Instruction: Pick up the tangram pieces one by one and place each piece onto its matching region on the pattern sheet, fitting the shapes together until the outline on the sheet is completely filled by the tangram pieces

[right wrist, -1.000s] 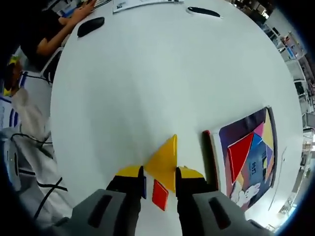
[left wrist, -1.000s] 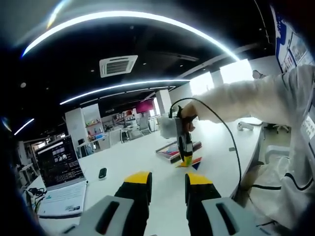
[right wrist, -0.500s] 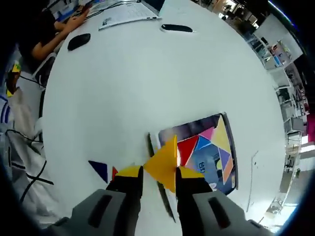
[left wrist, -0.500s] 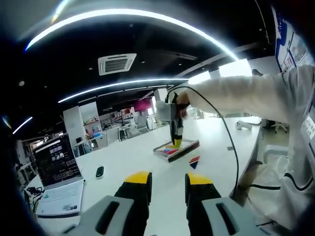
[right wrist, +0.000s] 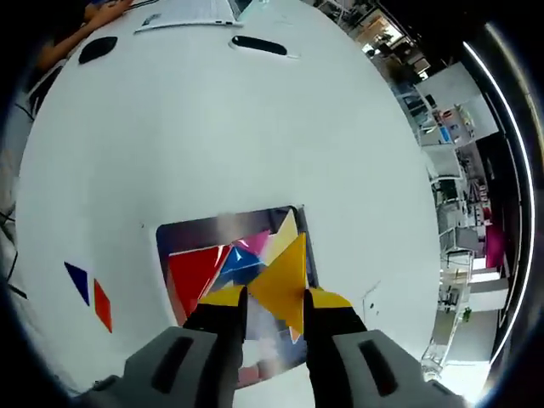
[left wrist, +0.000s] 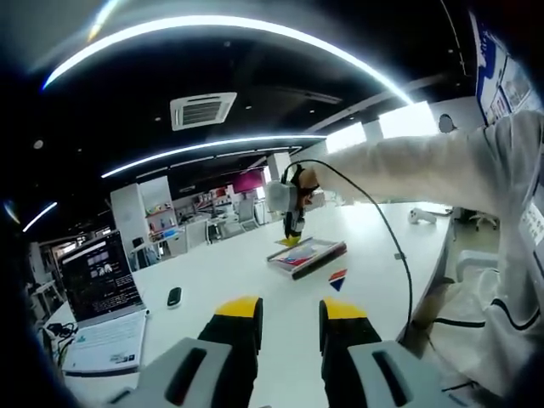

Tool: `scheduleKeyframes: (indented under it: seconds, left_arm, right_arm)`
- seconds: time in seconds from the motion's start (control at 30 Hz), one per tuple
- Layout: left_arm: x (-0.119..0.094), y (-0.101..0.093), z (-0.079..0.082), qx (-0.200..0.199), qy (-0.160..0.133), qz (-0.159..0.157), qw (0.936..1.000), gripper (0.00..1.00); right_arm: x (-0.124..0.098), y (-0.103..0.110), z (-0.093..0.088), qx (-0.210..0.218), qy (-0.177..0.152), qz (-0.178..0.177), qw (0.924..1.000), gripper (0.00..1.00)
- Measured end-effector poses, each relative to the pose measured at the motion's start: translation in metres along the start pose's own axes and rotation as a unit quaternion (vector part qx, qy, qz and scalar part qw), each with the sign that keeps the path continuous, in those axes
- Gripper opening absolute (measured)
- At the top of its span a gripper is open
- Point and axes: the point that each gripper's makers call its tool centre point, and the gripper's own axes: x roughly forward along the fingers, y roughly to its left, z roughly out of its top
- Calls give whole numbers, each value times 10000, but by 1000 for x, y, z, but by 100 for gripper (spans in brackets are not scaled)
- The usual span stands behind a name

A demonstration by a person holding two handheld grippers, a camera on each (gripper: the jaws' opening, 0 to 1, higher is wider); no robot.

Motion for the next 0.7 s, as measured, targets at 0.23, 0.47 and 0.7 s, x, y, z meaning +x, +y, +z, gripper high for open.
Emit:
scheduleKeyframes:
  seconds: [0.23,0.47,0.7]
  left_arm:
    - [1,1,0,-3,8,1,10000,28]
    - [1,2,0,-6,6,9,10000,28]
    - [3,2,-2,-10,40,14,10000,28]
  right_arm:
    - [20,2,6,-285,-71,35,9996,28]
    - [33,0,0,-417,109,29,9991,28]
    - [37,2,4,-407,29,37,9992,28]
